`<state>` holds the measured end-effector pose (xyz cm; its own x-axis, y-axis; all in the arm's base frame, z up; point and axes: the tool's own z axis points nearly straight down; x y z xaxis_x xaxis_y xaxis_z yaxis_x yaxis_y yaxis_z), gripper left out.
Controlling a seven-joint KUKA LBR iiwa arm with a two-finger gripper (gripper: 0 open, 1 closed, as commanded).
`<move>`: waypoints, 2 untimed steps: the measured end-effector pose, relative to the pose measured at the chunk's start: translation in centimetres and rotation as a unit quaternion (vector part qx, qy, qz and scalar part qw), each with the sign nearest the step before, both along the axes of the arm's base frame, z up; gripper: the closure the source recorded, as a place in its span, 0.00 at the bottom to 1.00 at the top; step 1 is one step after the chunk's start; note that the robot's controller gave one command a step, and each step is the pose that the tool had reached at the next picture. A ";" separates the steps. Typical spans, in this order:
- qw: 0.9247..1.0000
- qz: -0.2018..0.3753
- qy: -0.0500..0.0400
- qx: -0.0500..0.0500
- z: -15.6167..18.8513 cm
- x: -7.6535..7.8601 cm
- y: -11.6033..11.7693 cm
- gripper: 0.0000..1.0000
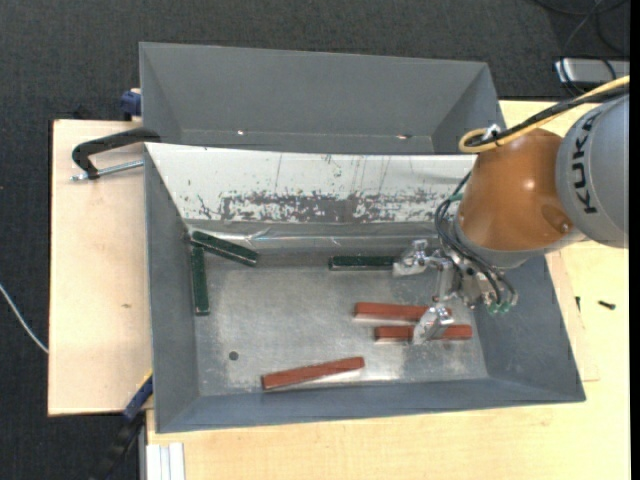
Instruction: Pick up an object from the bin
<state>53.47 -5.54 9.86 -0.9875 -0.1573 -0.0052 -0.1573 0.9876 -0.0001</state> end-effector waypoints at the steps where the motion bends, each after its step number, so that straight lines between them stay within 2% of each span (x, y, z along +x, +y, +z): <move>1: 0.999 -0.040 0.002 0.000 -1.1 -1.3 0.3 0.00; 2: 0.999 -0.051 0.001 0.001 -2.6 -2.0 -0.4 0.00</move>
Offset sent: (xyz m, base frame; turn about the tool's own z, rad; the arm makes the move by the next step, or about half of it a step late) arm -0.0219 -0.0050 -0.0286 0.1015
